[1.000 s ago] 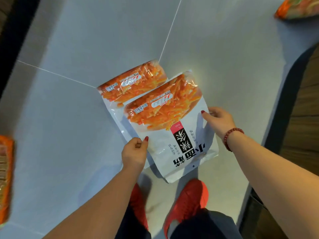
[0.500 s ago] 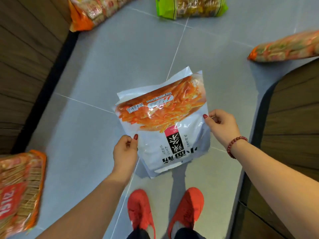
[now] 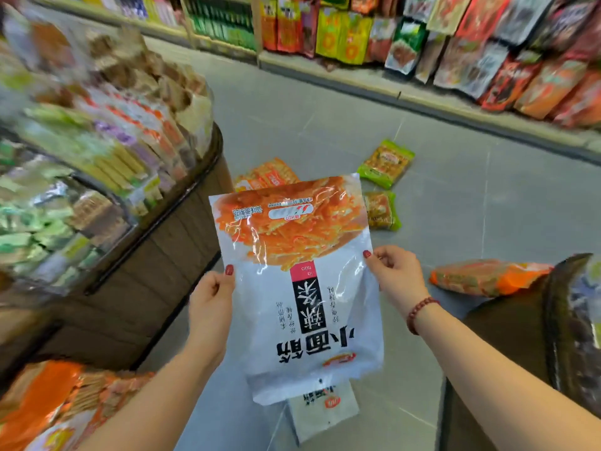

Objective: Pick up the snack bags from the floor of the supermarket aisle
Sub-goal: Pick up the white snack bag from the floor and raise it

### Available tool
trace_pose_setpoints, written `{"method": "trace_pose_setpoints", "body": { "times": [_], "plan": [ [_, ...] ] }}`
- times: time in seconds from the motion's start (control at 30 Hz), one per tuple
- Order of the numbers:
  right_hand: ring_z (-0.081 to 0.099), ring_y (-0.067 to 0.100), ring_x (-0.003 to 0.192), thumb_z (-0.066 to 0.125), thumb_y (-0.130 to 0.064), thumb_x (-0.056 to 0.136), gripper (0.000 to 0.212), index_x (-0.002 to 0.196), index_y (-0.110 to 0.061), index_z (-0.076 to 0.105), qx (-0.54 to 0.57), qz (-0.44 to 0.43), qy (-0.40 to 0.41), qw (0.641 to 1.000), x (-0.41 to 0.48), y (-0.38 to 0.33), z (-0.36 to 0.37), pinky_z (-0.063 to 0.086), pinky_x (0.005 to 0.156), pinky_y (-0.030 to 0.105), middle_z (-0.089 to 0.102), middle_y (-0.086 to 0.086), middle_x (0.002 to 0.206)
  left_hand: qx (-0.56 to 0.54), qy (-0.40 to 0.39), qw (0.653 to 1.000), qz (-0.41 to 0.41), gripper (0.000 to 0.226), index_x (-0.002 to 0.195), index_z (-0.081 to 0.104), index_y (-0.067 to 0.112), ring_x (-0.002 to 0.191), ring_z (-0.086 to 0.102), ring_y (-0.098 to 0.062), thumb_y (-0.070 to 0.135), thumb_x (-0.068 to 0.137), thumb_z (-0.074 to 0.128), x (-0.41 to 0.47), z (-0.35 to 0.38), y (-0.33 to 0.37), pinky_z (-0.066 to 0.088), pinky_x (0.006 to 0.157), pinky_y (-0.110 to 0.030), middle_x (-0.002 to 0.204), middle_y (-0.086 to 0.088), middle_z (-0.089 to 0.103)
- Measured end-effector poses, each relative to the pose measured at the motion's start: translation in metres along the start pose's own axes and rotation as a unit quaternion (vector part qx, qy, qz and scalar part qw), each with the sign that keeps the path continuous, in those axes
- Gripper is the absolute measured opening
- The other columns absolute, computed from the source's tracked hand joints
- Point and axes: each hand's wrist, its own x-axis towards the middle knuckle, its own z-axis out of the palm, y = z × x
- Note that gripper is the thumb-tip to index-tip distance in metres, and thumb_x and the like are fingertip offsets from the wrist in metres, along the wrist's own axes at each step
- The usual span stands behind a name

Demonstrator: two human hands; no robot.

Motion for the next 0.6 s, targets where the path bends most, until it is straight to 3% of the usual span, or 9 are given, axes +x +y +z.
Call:
{"method": "trace_pose_setpoints", "body": {
  "times": [0.13,0.2,0.4,0.6],
  "plan": [
    [0.038,0.014,0.052,0.063,-0.018,0.090,0.020,0.075,-0.006,0.059,0.032,-0.058,-0.010,0.998,-0.017,-0.094,-0.017,0.041,0.056,0.029,0.042,0.002,0.057,-0.020,0.020,0.999,0.043,0.040,0.073,0.048,0.003,0.053,0.032,-0.011,0.035,0.096,0.053,-0.018,-0.047,0.101,0.025,0.050,-0.026,0.059,0.001,0.039],
    [0.037,0.018,0.053,0.064,-0.019,0.089,0.024,0.067,-0.011,0.057,0.049,-0.084,-0.010,0.995,-0.023,-0.129,-0.021,0.039,0.059,0.034,0.042,0.002,0.054,-0.027,0.028,0.997,0.071,0.038,0.068,0.046,0.009,0.058,0.033,-0.013,0.034,0.096,0.053,-0.028,-0.062,0.141,0.023,0.055,-0.027,0.063,-0.002,0.039],
    [0.036,0.019,0.056,0.062,-0.018,0.090,0.029,0.064,-0.012,0.050,0.112,-0.177,-0.095,0.973,-0.043,-0.248,-0.022,0.035,0.057,0.031,0.041,0.007,0.059,-0.043,0.154,0.977,0.139,0.037,0.075,0.047,0.010,0.073,0.044,-0.022,0.041,0.093,0.056,-0.066,-0.123,0.239,0.034,0.066,-0.036,0.082,-0.010,0.051],
    [0.041,0.021,0.060,0.062,-0.017,0.090,0.031,0.062,-0.011,0.049,0.136,-0.248,-0.191,0.940,-0.063,-0.320,0.005,0.039,0.060,0.031,0.044,0.009,0.061,-0.052,0.282,0.940,0.185,0.040,0.060,0.042,0.020,0.062,0.035,-0.017,0.037,0.094,0.057,-0.116,-0.176,0.281,0.027,0.059,-0.032,0.065,-0.003,0.040]
  ]
}}
